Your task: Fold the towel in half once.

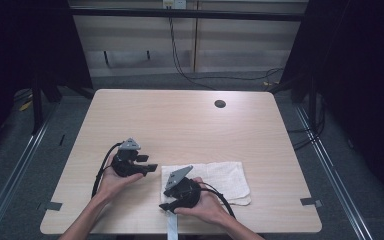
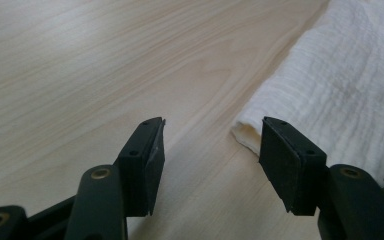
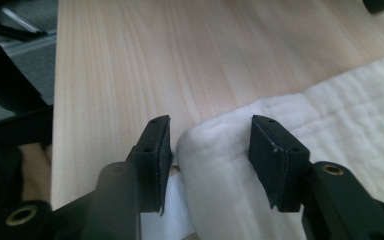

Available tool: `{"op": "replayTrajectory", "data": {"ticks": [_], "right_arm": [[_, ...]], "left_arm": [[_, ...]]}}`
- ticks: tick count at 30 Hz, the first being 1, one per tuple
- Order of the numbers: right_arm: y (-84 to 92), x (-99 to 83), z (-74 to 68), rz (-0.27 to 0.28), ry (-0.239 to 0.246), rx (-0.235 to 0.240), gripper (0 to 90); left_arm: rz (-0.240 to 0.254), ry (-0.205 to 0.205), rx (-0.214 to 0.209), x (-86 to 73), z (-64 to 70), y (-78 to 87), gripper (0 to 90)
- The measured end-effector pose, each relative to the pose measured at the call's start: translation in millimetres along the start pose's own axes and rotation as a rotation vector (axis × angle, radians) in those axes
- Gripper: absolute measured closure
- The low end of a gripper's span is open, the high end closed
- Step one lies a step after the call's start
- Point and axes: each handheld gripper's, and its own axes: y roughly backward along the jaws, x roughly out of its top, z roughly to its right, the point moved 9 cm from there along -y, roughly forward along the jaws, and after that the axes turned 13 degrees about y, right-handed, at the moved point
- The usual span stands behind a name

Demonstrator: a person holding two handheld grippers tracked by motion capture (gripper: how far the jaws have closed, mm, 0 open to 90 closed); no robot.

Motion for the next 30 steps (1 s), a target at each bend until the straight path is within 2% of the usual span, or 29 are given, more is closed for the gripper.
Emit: {"op": "replayTrajectory", "data": {"ticks": [2, 5, 10, 12, 14, 16, 22, 23, 30], "right_arm": [[-1.1, -0.2, -2.6, -0.017, 0.049, -0.044, 51.6], [-1.4, -0.4, -2.3, -0.01, 0.051, -0.06, 54.1], [0.5, -2.7, 5.7, 0.001, 0.036, -0.072, 72.1], [0.5, -2.7, 7.2, 0.003, 0.03, -0.081, 73.8], [1.0, -3.2, 7.4, -0.003, 0.014, -0.073, 77.1], [1.3, -3.7, 9.9, 0.0, 0.001, -0.063, 79.6], [1.5, -3.5, 10.1, 0.0, -0.03, -0.06, 81.1], [1.5, -3.5, 10.3, 0.003, -0.029, -0.061, 81.2], [1.8, -4.6, 11.1, 0.009, -0.031, -0.06, 81.1]], "left_arm": [[-0.006, -0.005, 0.003, -0.7, 0.6, -1.7, 43.4], [-0.005, -0.002, 0.009, -0.6, -0.6, -2.5, 43.4], [0.009, 0.017, 0.011, 1.2, -4.3, -0.6, 43.3], [0.007, 0.019, 0.013, 0.7, -4.4, -0.5, 43.4], [0.004, 0.026, 0.0, 0.0, -2.0, -3.1, 43.3], [0.0, 0.015, -0.006, -0.2, 0.5, -7.3, 43.2], [-0.011, 0.029, -0.037, 0.1, 4.3, -16.4, 42.2], [-0.017, 0.039, -0.058, 0.2, 6.3, -18.7, 42.1], [-0.052, 0.016, -0.074, -1.6, 15.6, -29.4, 42.8]]}}
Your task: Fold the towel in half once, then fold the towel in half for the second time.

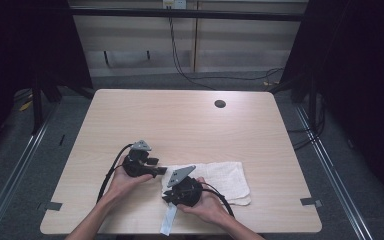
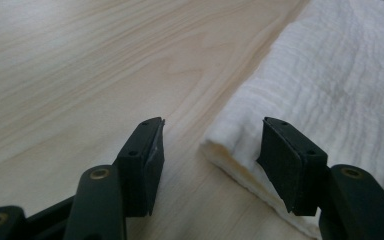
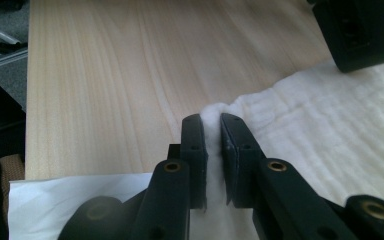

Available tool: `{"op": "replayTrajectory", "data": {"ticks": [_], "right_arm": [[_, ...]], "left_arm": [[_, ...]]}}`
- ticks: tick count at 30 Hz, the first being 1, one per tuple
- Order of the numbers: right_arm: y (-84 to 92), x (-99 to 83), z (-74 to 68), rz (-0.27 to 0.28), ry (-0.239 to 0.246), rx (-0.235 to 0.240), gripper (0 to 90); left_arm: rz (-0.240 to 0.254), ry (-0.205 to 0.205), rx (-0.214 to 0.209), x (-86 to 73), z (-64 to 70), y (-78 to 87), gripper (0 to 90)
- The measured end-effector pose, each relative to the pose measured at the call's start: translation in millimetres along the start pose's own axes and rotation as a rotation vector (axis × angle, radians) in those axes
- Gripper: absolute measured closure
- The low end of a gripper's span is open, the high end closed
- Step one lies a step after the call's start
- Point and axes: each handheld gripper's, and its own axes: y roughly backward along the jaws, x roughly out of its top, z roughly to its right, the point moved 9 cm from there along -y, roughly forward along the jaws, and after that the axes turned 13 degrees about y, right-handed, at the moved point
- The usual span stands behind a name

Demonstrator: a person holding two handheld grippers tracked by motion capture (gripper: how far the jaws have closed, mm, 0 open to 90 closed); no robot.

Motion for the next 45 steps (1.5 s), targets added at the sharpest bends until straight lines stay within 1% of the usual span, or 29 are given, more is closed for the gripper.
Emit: {"op": "replayTrajectory", "data": {"ticks": [2, 3, 4, 5, 6, 7, 10, 11, 12, 13, 14, 16, 17, 18, 19, 21, 22, 25, 28, 30, 32, 33, 35, 38, 39, 40, 41, 44, 45], "right_arm": [[0.3, -0.2, -0.7, 0.001, -0.002, -0.006, 81.1], [0.2, 0.1, -0.6, 0.004, -0.006, -0.005, 81.1], [0.4, -0.3, -1.0, 0.004, -0.008, -0.007, 81.1], [0.3, -0.3, -1.3, 0.007, -0.003, -0.014, 81.1], [0.4, -0.4, -1.5, 0.007, 0.006, -0.018, 81.1], [0.4, -0.4, -1.6, 0.006, 0.009, -0.022, 81.2], [0.2, 0.0, -2.1, 0.009, -0.002, -0.017, 81.3], [0.3, 0.0, -2.1, 0.011, -0.009, -0.016, 81.3], [0.3, -0.3, -2.0, 0.01, -0.014, -0.012, 81.4], [0.4, -0.4, -1.5, 0.011, -0.015, -0.012, 81.4], [0.3, -0.3, -1.6, 0.015, -0.018, -0.011, 81.3], [0.4, 0.0, -2.6, 0.014, -0.024, -0.012, 81.5], [-0.1, 0.7, -4.0, 0.018, -0.024, -0.003, 82.1], [0.1, 1.1, -5.3, 0.006, -0.013, 0.001, 82.2], [0.2, 1.6, -6.3, -0.004, -0.005, 0.002, 82.2], [-0.2, 2.5, -7.0, -0.002, -0.002, 0.005, 82.2], [0.7, 2.2, -7.5, -0.009, -0.008, 0.006, 82.3], [2.7, 3.4, -8.5, 0.008, -0.02, 0.017, 82.4], [4.7, 6.7, -10.4, 0.013, -0.024, 0.012, 82.4], [6.0, 9.4, -10.1, 0.025, -0.022, 0.013, 82.4], [7.1, 10.2, -10.1, 0.031, -0.027, 0.02, 82.4], [10.1, 12.4, -9.3, 0.039, -0.023, 0.018, 82.4], [12.6, 16.0, -10.0, 0.054, -0.036, 0.019, 82.5], [14.6, 19.0, -11.7, 0.06, -0.035, 0.016, 82.5], [15.4, 21.2, -13.6, 0.074, -0.032, 0.023, 82.5], [15.6, 21.8, -14.3, 0.075, -0.03, 0.022, 82.5], [15.9, 22.7, -14.7, 0.08, -0.033, 0.022, 82.5], [18.5, 26.8, -14.3, 0.098, -0.049, 0.028, 82.5], [19.7, 28.2, -14.1, 0.102, -0.047, 0.03, 82.5]], "left_arm": [[0.0, -0.004, -0.001, 0.0, 1.2, -1.5, 42.9], [-0.012, -0.009, 0.004, -1.1, 2.5, -4.9, 42.9], [-0.009, -0.017, 0.009, -0.8, 3.1, -5.9, 43.2], [-0.011, -0.036, 0.025, -0.4, 2.3, -6.2, 45.5], [-0.011, -0.038, 0.024, -0.4, 2.4, -6.4, 46.9], [-0.016, -0.032, 0.007, -1.1, 4.0, -6.3, 47.1], [-0.004, -0.045, 0.015, -0.7, 4.2, -7.5, 51.9], [0.001, -0.074, 0.032, -0.7, 4.1, -8.1, 54.7], [0.001, -0.074, 0.032, -0.7, 4.1, -8.1, 56.8], [-0.014, -0.079, -0.002, -2.2, 7.0, -8.2, 60.7], [-0.019, -0.102, 0.003, -3.4, 8.0, -8.1, 65.0], [-0.024, -0.11, 0.004, -4.3, 9.5, -8.3, 72.4], [-0.029, -0.109, -0.02, -6.4, 12.6, -8.6, 76.6], [-0.03, -0.111, -0.025, -6.9, 13.0, -8.6, 81.2], [-0.031, -0.104, -0.039, -7.0, 13.4, -8.9, 83.3], [-0.026, -0.09, -0.038, -7.2, 13.4, -8.6, 84.6], [-0.031, -0.081, -0.046, -7.9, 14.0, -8.1, 84.8], [-0.036, -0.045, -0.071, -7.9, 15.9, -4.8, 85.0], [-0.021, -0.026, -0.082, -4.8, 14.2, 1.4, 85.0], [-0.015, -0.017, -0.092, -3.9, 13.2, 5.1, 84.9], [-0.02, -0.019, -0.09, -4.2, 13.0, 7.2, 84.9], [-0.008, 0.0, -0.103, -1.8, 14.3, 13.5, 84.9], [-0.002, -0.005, -0.104, -1.2, 15.5, 19.0, 84.9], [0.001, 0.003, -0.102, -3.0, 15.8, 20.8, 84.9], [-0.002, 0.01, -0.104, -3.9, 15.6, 22.8, 84.9], [-0.002, 0.01, -0.104, -3.9, 15.6, 22.8, 84.9], [0.004, 0.011, -0.11, -2.6, 14.8, 26.5, 84.9], [0.003, 0.017, -0.116, -2.0, 15.1, 29.5, 84.8], [0.004, 0.043, -0.14, -1.3, 15.3, 32.6, 84.8]]}}
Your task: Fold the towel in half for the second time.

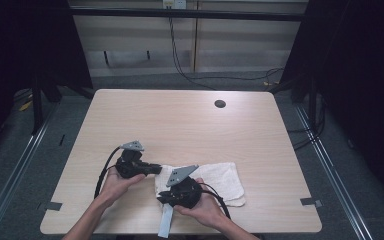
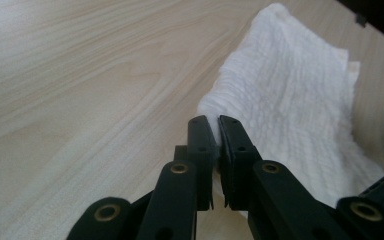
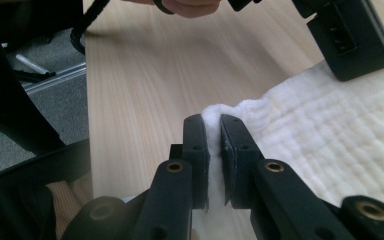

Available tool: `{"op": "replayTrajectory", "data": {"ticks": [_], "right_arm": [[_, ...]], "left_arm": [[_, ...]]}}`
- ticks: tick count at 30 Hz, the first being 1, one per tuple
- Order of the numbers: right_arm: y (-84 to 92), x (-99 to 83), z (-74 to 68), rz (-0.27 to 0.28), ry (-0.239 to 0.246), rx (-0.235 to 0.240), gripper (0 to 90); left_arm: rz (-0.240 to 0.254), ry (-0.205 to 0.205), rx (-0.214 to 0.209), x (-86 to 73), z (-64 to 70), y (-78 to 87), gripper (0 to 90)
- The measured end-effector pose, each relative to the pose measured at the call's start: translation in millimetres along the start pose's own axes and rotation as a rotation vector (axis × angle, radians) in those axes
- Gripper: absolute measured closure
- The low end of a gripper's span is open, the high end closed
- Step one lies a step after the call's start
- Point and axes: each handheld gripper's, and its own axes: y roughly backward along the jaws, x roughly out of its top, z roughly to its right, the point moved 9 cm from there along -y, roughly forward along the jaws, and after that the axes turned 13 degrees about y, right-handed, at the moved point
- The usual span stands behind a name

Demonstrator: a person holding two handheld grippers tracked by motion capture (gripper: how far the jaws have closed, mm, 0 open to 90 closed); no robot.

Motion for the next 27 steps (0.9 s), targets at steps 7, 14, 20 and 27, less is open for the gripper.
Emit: {"op": "replayTrajectory", "data": {"ticks": [7, 14, 20, 27], "right_arm": [[10.6, 11.8, 1.9, 0.034, -0.011, -0.016, 82.6], [23.3, 36.5, 12.7, 0.047, 0.04, -0.039, 82.8], [25.9, 50.9, 14.1, 0.076, 0.047, -0.036, 82.8], [30.4, 63.9, 13.8, 0.088, 0.054, -0.029, 82.8]], "left_arm": [[0.024, 0.002, 0.023, 6.9, 1.1, 15.1, 84.8], [0.074, -0.012, 0.009, 24.7, 11.2, 33.4, 84.9], [0.098, 0.015, 0.042, 29.3, 9.6, 46.0, 85.0], [0.1, 0.028, 0.044, 31.8, 8.7, 56.8, 85.0]]}}
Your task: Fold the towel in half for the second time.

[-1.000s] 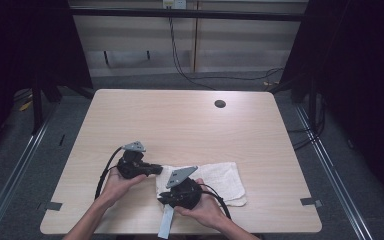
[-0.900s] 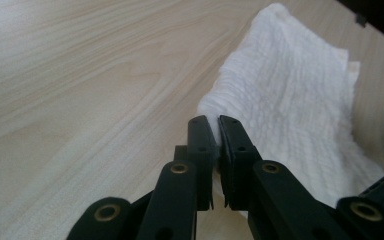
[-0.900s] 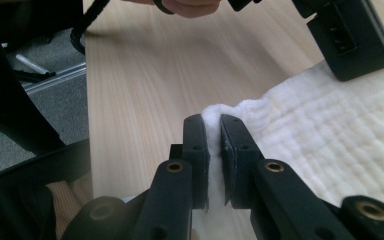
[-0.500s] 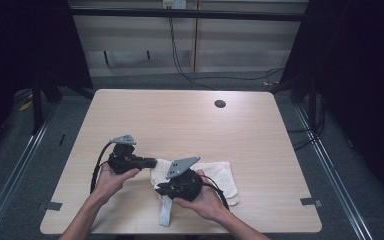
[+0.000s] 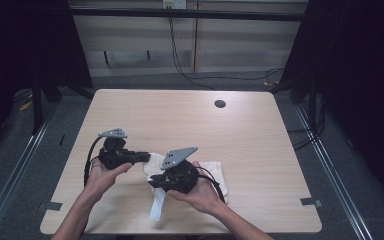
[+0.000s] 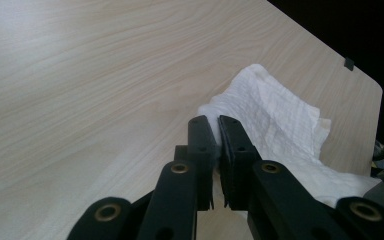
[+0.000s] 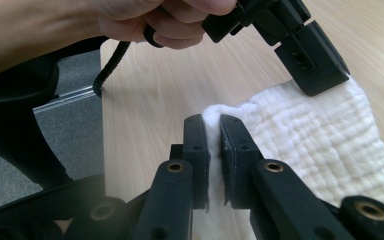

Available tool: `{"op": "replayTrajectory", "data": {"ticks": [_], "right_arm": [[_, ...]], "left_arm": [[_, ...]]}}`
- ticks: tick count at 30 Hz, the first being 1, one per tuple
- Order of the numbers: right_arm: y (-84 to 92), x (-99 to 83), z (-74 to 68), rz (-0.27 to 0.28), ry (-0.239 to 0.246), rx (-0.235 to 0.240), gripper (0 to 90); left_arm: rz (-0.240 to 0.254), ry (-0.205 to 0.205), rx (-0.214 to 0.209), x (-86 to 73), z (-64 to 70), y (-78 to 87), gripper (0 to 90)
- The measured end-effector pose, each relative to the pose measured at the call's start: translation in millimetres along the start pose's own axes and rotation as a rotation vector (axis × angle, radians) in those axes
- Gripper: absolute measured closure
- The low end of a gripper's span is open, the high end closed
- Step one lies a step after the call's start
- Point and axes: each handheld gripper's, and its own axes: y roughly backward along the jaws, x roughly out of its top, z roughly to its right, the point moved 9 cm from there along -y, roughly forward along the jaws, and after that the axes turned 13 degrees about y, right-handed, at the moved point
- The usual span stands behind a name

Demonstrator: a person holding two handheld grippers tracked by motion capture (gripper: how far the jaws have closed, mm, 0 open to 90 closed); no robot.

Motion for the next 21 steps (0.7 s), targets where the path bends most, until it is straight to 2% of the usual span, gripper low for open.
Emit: {"op": "replayTrajectory", "data": {"ticks": [1, 2, 4, 8, 10, 13, 16, 21], "right_arm": [[-0.1, 5.5, -0.1, 0.02, -0.014, 0.011, 82.8], [-0.7, 6.9, 0.1, 0.021, -0.014, 0.012, 82.8], [-2.4, 9.9, 0.4, 0.02, -0.015, 0.011, 82.8], [-5.7, 6.6, -1.0, 0.022, -0.02, 0.012, 82.8], [-5.8, 2.0, 0.3, 0.032, -0.028, 0.0, 82.7], [-2.4, -4.0, 0.4, 0.041, -0.039, -0.02, 82.7], [4.3, -8.9, 2.2, 0.055, -0.054, -0.036, 82.7], [15.6, -17.4, 7.4, 0.085, -0.083, -0.075, 82.7]], "left_arm": [[-0.029, 0.017, 0.01, 1.1, -2.0, 0.7, 85.0], [-0.042, 0.009, 0.031, 2.5, -3.3, 1.1, 85.0], [-0.043, -0.004, 0.032, 5.9, -2.7, 2.7, 85.0], [-0.043, 0.001, 0.022, 5.3, -3.5, -6.5, 85.0], [-0.036, 0.005, 0.008, 4.2, -1.9, -14.2, 85.0], [-0.052, 0.006, -0.005, 4.2, 1.9, -25.3, 85.0], [-0.048, 0.013, -0.011, 8.9, 6.8, -34.7, 84.9], [-0.055, -0.007, -0.001, 14.3, 15.4, -48.3, 84.9]]}}
